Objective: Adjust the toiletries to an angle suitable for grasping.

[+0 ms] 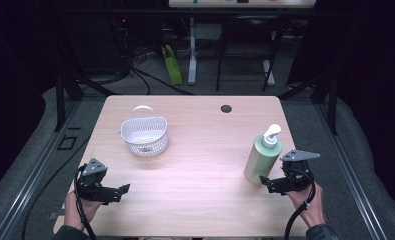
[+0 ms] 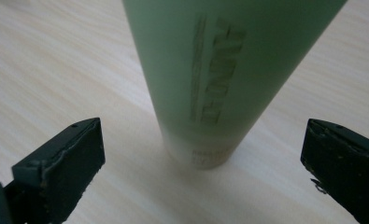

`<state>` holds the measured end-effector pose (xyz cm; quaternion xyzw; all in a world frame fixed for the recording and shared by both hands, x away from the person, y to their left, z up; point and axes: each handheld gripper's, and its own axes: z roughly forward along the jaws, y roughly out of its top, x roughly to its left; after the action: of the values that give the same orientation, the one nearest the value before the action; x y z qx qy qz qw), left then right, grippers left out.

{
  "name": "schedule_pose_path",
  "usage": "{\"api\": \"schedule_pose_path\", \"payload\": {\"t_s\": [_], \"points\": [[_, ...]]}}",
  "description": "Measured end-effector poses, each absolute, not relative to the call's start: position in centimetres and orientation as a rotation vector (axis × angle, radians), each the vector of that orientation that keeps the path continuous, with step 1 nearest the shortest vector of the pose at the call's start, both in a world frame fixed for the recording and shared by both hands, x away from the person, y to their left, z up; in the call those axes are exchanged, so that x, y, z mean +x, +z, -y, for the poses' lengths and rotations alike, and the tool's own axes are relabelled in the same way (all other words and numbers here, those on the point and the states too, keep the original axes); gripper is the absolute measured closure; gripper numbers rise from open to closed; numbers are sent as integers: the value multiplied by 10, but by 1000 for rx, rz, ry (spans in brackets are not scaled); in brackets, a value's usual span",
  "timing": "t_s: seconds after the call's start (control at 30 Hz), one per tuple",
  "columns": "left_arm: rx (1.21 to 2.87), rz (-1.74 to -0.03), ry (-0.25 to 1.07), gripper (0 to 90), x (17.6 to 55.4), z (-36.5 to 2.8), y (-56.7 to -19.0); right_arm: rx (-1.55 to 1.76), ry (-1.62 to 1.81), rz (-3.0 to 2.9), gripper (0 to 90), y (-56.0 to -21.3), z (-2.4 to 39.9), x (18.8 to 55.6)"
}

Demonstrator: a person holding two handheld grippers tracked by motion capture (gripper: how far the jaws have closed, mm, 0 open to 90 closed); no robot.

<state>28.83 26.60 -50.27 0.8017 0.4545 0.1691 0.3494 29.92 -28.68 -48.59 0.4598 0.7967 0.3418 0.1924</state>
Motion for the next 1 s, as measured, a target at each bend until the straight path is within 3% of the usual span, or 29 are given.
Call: {"api": "schedule_pose_path", "payload": {"t_s": [0.6, 0.7, 0.73, 1.0], "points": [[2123, -1150, 449, 0, 288, -262, -503, 1196, 1125, -2118, 7, -453, 275, 324], [2129, -1141, 455, 0, 287, -261, -502, 1192, 1123, -2106, 54, -451, 275, 324], [2132, -1140, 456, 0, 287, -261, -502, 1197, 1109, -2089, 116, -451, 276, 323], [2135, -1133, 455, 0, 290, -257, -502, 1206, 1119, -2075, 123, -452, 276, 321]]}}
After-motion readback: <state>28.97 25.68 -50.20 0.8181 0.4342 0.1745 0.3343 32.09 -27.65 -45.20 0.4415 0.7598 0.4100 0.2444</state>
